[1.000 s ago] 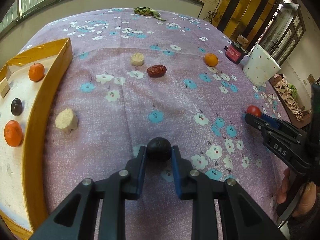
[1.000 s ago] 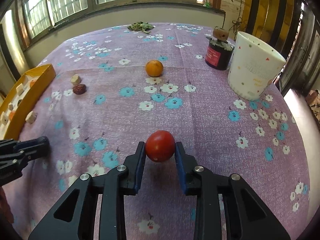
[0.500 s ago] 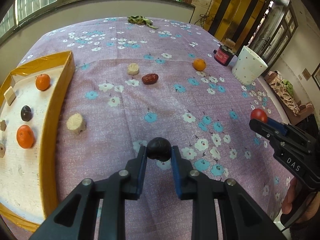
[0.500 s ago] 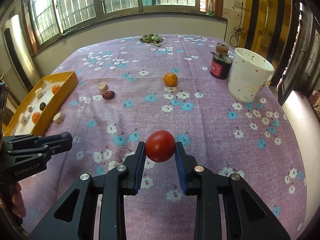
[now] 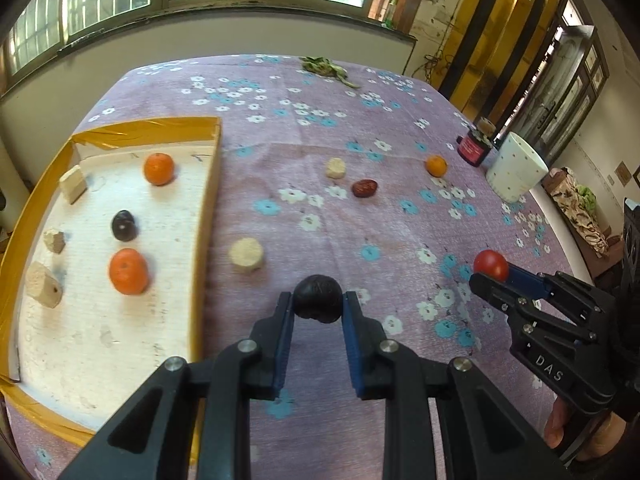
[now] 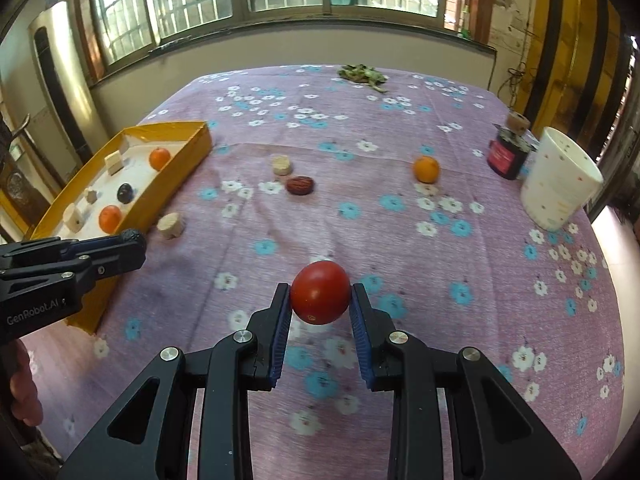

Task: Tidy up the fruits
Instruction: 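Carry the tomato and plum over the tray with both grippers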

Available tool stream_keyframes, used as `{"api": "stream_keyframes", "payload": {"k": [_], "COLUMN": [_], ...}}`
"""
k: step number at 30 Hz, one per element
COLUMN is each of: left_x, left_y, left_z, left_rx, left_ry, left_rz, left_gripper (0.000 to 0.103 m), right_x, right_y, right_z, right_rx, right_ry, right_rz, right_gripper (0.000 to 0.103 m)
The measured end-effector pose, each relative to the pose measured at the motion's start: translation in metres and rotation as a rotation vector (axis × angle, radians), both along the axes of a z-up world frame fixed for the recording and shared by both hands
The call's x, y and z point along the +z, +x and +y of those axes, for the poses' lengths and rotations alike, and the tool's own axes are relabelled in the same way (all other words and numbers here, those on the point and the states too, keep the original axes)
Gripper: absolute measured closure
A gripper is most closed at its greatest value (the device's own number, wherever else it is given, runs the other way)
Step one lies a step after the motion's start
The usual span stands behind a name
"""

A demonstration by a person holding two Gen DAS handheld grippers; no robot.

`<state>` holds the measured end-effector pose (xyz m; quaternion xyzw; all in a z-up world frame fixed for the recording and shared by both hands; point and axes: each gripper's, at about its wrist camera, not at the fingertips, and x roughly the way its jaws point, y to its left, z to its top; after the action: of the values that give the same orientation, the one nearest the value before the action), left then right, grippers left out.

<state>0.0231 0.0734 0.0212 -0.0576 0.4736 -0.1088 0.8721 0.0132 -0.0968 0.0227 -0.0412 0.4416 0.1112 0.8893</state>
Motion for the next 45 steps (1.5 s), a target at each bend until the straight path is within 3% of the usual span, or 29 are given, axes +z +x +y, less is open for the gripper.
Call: {"api": "stream_keyframes", "payload": {"k": [24,32,45], "left_x": [-0.014,-0.033,-0.048], "left_y": [-0.012,-0.017,-0.012], "left_z": [0.169,0.215,0.21], "left_rx": [0.313,0.395,0.328], "left_ry": [-0.018,-0.007,0.05], "left_rz": [0.022,0.057,0.072], "left_gripper": [0.076,0.076,0.076], "right_x": [0.005,-0.015,-0.047], "right_y": [0.02,0.011,0.014], "right_z": [0.176,0.236,0.259], "right_rx": [0.327,0.451,0.462], "right_ry": [0.014,-0.009,-0.039], "right_rz": [-0.006,0.027,0.117], "right_gripper": [0.075,0.075,0.075]}}
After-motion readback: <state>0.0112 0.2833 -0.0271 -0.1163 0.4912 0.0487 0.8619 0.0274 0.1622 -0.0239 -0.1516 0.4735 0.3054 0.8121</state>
